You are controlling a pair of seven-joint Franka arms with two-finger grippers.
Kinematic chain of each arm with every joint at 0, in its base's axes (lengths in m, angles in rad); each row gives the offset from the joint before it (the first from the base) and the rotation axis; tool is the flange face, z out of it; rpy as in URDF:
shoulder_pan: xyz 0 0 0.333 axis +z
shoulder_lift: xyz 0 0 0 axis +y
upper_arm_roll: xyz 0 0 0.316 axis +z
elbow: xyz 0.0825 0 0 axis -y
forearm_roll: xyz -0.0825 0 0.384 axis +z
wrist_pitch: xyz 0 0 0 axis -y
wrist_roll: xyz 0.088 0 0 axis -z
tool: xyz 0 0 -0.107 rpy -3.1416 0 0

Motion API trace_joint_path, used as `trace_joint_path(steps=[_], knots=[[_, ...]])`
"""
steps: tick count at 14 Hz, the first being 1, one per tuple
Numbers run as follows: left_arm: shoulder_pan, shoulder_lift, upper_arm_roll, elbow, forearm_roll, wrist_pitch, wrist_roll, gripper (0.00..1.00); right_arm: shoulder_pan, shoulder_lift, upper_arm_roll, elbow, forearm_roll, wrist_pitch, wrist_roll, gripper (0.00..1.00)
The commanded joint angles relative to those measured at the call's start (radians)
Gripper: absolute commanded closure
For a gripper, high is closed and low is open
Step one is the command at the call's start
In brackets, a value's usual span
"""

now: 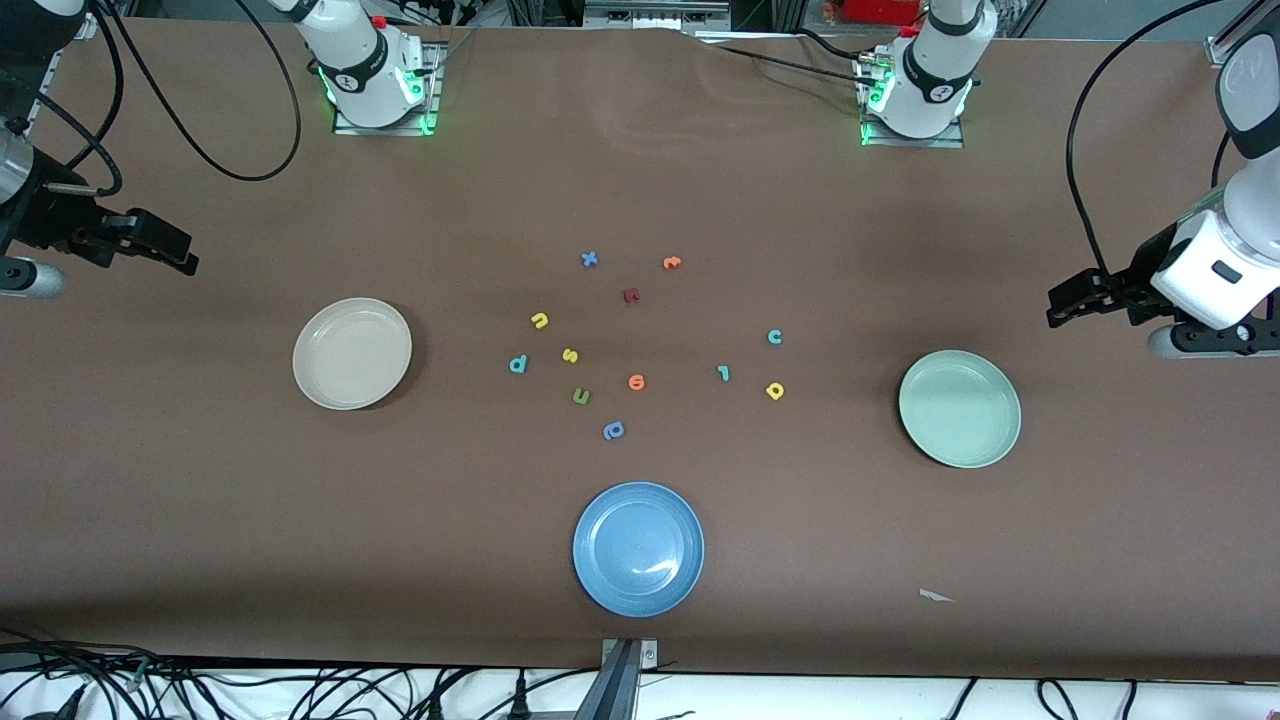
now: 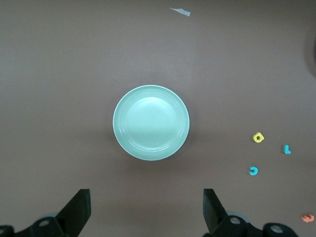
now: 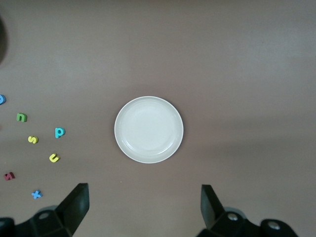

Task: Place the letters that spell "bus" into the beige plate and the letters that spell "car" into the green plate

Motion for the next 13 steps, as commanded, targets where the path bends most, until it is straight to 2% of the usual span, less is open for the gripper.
trace_joint_path(steps=[1,13], knots=[[0.000,-0.004,0.005,-0.004,-0.027,0.004,0.004,0.00,0.005,-0.009,-0.007,-0.008,-0.001,0.012,-0.007,0.00],[0.000,-0.001,0.003,-0.006,-0.027,0.004,-0.004,0.00,0.005,-0.009,-0.014,-0.008,0.001,-0.001,-0.016,0.00]])
